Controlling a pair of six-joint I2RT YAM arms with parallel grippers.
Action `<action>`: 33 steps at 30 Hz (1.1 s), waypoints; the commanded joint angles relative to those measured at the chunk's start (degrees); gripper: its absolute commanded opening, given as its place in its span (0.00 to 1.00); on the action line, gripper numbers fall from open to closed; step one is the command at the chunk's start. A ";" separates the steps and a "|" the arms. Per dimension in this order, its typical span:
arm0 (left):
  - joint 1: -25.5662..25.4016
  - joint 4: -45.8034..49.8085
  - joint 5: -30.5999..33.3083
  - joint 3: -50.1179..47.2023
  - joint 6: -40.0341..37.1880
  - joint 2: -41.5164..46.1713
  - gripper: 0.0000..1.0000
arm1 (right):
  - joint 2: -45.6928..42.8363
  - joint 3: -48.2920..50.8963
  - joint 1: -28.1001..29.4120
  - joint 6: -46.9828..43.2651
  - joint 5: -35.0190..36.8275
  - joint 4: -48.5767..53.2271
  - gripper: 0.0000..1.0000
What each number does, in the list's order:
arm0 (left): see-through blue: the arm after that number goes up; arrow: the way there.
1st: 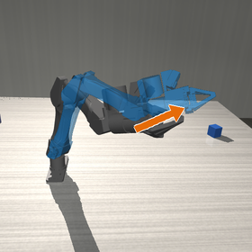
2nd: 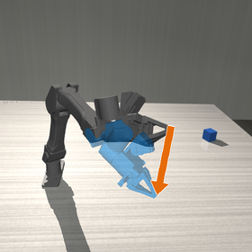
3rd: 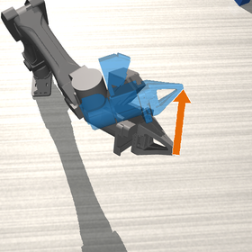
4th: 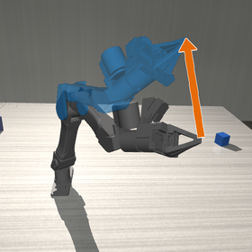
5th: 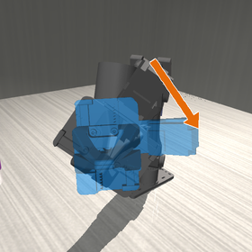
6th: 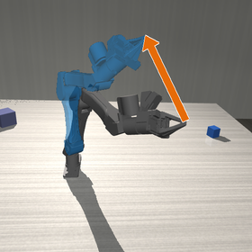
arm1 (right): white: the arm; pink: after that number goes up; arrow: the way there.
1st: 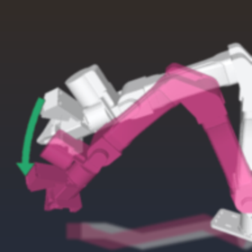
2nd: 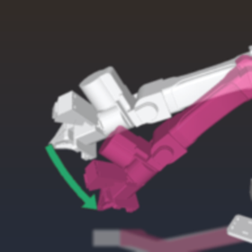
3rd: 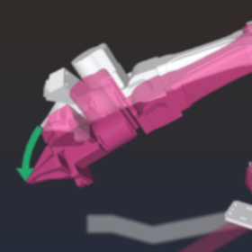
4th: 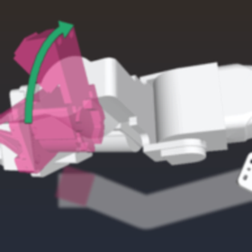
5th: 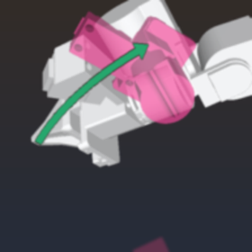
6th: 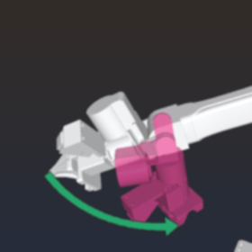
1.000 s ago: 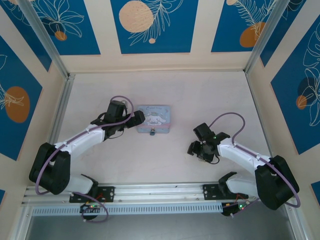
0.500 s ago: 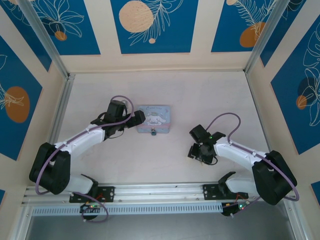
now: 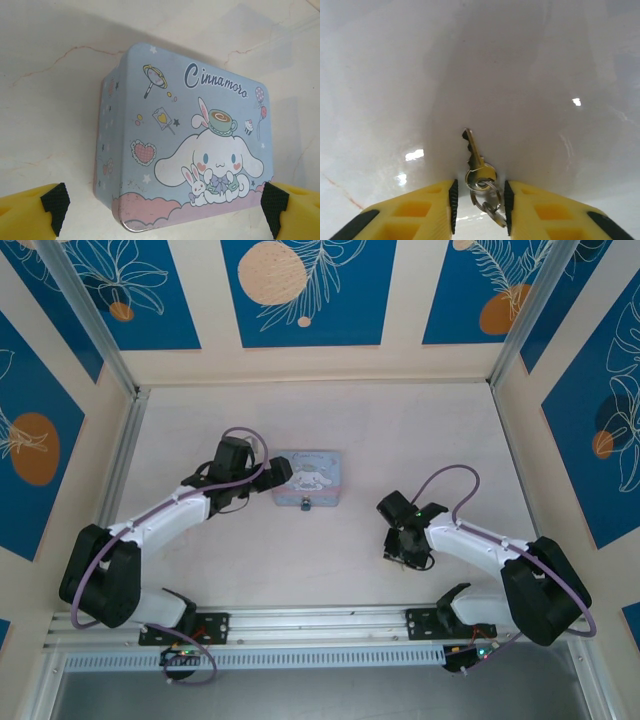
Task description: Unlock the padlock with the key
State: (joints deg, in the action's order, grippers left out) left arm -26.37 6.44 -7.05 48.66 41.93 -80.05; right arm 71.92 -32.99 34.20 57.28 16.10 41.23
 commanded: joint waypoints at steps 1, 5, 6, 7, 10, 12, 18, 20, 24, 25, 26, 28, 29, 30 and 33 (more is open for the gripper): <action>0.33 -0.24 -1.04 1.61 0.60 -0.28 0.99 | 0.89 -0.40 0.87 1.11 -1.42 0.78 0.26; 0.29 -0.21 -1.04 1.66 0.61 -0.22 0.99 | 1.03 -0.41 1.05 1.07 -1.67 0.45 0.17; 0.31 -0.19 -1.02 1.67 0.61 -0.24 0.99 | 1.03 -0.43 1.14 0.99 -1.68 0.25 0.14; 0.27 -0.20 -1.09 1.67 0.58 -0.14 0.99 | 1.03 -0.42 1.22 0.93 -1.92 -0.01 0.09; 0.32 -0.37 -1.43 1.71 0.18 -0.15 0.99 | 1.00 -0.64 1.22 0.89 -2.70 -1.04 0.00; 0.27 -0.80 -1.80 1.76 -0.58 0.02 0.99 | 0.81 -1.21 1.22 0.73 -3.54 -1.71 0.00; -0.08 1.69 2.59 2.65 -3.88 2.08 0.99 | -3.15 -5.37 1.24 1.21 -7.35 -5.06 0.00; -0.08 0.25 4.00 1.44 -4.48 3.74 0.99 | -4.97 -6.78 1.09 1.85 -8.39 -7.75 0.00; -0.07 1.81 3.63 1.72 0.69 5.10 0.99 | -7.85 -8.52 0.53 5.39 -9.92 -16.76 0.00; -0.08 0.86 1.72 1.81 2.43 5.08 0.99 | -8.15 -8.81 0.31 7.17 -10.03 -20.17 0.00; -0.07 -0.40 0.12 1.51 4.66 5.08 0.99 | -8.24 -9.00 0.11 8.88 -9.86 -23.23 0.00; -0.04 -5.53 -3.94 0.31 9.97 5.09 0.99 | -7.76 -9.52 0.03 12.74 -8.97 -30.05 0.00; -0.08 -8.47 -5.83 -0.35 13.52 4.92 0.99 | -7.09 -9.99 -0.01 14.74 -8.14 -33.63 0.00; -0.08 -11.61 -7.57 -0.86 16.98 4.44 0.99 | -6.16 -10.80 0.00 16.76 -7.37 -36.66 0.00; -0.15 -19.94 -11.91 -1.44 26.07 2.51 0.99 | -2.15 -13.48 0.16 23.18 -4.85 -42.83 0.00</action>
State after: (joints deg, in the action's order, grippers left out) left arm -26.39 -2.90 -12.27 48.05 56.53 -76.05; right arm 67.13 -43.48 34.48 71.50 8.80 9.93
